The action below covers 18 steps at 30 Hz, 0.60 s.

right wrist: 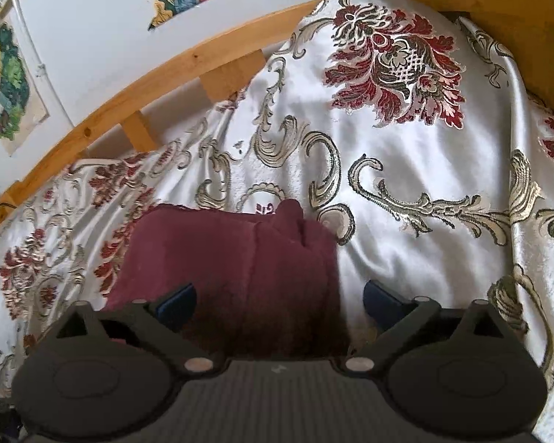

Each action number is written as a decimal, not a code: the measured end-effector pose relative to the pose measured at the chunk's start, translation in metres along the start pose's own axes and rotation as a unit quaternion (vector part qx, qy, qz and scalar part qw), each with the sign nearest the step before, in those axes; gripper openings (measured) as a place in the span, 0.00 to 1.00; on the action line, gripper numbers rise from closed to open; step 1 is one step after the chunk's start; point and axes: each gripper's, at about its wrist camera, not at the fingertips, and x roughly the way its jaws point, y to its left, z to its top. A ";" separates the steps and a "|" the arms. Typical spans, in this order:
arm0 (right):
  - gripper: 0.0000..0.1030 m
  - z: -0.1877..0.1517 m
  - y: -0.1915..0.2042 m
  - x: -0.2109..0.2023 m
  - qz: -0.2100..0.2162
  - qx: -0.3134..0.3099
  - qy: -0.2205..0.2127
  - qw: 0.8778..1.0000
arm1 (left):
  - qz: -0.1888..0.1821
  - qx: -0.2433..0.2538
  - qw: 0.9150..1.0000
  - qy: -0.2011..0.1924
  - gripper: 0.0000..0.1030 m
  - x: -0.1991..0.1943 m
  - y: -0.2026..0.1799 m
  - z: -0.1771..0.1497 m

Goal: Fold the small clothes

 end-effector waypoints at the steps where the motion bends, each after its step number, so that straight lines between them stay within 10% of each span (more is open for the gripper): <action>1: 0.82 -0.001 0.005 0.002 -0.018 -0.014 -0.001 1.000 | 0.000 0.001 1.000 0.001 0.99 0.001 0.000 0.000; 6: 0.38 -0.005 0.015 0.007 -0.040 -0.030 0.007 0.999 | 0.003 0.006 1.000 0.013 0.99 0.004 0.002 0.001; 18: 0.17 0.010 0.070 -0.011 -0.099 -0.081 0.016 0.992 | 0.049 0.075 0.996 0.012 0.49 0.002 -0.021 0.001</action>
